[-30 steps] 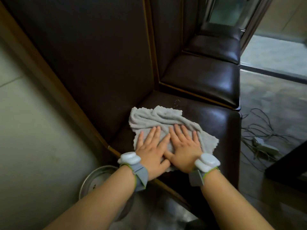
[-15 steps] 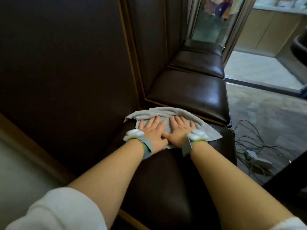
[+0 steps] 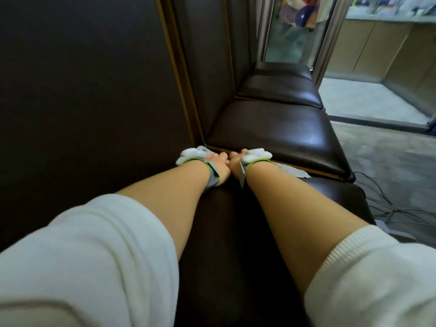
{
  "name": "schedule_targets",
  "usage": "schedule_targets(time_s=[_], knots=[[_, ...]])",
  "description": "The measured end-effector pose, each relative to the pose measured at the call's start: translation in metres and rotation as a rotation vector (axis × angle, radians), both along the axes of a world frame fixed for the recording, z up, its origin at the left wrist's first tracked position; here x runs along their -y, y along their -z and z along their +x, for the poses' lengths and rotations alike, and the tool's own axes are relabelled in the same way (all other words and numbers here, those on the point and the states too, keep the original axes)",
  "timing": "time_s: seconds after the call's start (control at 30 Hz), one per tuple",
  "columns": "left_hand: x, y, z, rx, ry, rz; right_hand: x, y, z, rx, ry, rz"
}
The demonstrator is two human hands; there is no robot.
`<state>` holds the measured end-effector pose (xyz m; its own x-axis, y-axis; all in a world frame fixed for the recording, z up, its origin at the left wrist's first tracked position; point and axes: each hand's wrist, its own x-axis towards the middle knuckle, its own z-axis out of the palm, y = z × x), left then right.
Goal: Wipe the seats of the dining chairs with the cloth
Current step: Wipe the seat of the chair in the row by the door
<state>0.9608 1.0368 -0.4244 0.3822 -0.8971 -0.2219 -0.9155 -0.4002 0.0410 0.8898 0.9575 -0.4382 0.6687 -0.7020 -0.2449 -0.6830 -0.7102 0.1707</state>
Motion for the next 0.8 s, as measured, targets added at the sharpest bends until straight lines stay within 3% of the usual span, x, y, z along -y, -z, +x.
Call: schedule_targets(time_s=[0.1, 0.27, 0.37, 0.5, 0.6, 0.7, 0.8], knots=[[-0.011, -0.011, -0.014, 0.08, -0.002, 0.016, -0.013, -0.015, -0.012, -0.04, 0.002, 0.016], [-0.058, -0.028, -0.017, -0.124, 0.002, 0.003, -0.046, -0.02, -0.039, 0.199, 0.089, 0.188], [-0.121, -0.03, -0.034, -0.249, -0.031, -0.022, -0.105, -0.024, -0.073, 0.227, 0.039, 0.22], [-0.215, -0.029, -0.075, -0.28, 0.07, -0.036, -0.198, -0.029, -0.128, 0.456, -0.091, 0.315], [-0.253, -0.037, -0.094, -0.308, 0.138, -0.058, -0.223, -0.033, -0.157, 0.584, -0.027, 0.329], [-0.243, -0.025, -0.097, -0.177, 0.031, -0.216, -0.215, -0.035, -0.145, 0.48, 0.13, 0.081], [-0.214, 0.001, -0.096, -0.036, -0.121, -0.273, -0.191, -0.032, -0.101, 0.383, 0.199, 0.058]])
